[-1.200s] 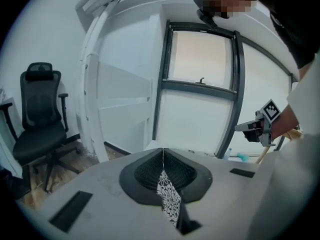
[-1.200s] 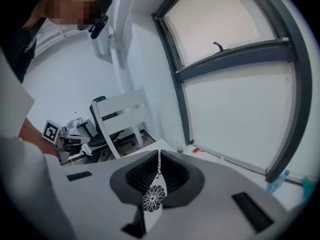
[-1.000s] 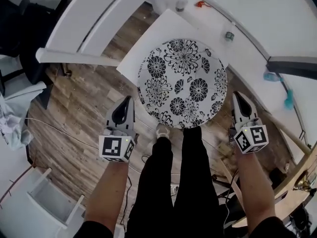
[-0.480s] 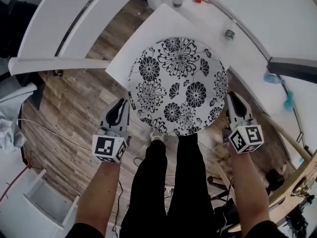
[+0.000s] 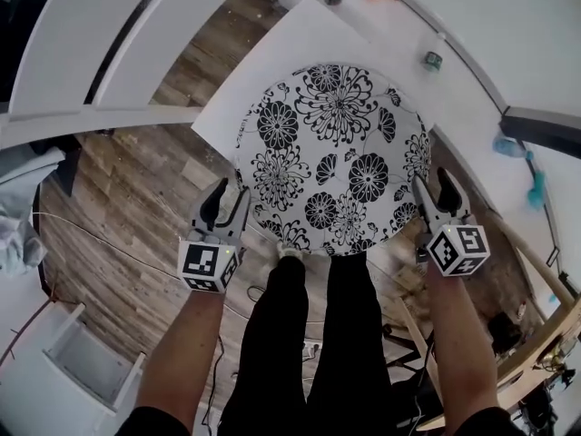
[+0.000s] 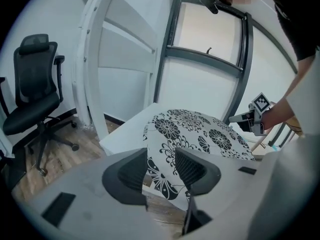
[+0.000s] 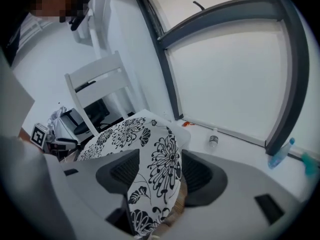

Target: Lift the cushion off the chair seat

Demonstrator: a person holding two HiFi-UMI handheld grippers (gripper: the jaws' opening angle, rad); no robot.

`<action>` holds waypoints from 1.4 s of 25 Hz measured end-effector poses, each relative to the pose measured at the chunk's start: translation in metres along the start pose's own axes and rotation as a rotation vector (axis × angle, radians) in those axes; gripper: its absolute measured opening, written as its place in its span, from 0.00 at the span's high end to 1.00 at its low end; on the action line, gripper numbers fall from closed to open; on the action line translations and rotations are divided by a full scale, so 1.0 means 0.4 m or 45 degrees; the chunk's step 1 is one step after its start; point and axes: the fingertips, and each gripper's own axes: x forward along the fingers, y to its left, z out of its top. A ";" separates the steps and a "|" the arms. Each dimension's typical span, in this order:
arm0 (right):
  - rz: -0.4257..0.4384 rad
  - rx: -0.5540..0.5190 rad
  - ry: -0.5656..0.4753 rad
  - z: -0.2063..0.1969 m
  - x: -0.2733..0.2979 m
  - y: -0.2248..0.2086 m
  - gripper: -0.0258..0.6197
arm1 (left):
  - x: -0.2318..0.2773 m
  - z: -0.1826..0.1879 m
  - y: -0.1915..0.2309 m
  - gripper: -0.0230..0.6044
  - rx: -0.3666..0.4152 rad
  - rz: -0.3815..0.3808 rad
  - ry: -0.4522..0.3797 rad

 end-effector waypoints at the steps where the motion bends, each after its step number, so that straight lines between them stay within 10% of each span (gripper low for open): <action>1: -0.004 0.008 0.003 -0.006 0.006 -0.006 0.57 | 0.004 -0.009 0.001 0.72 -0.003 -0.004 0.010; 22: 0.044 0.060 0.184 -0.098 0.081 -0.022 0.63 | 0.063 -0.117 -0.001 0.66 -0.139 -0.068 0.161; 27: 0.067 0.060 0.176 -0.083 0.074 -0.017 0.84 | 0.053 -0.101 0.004 0.86 -0.091 -0.069 0.160; 35: 0.077 -0.018 0.144 -0.061 0.059 0.003 0.87 | 0.039 -0.073 -0.007 0.93 -0.036 -0.108 0.137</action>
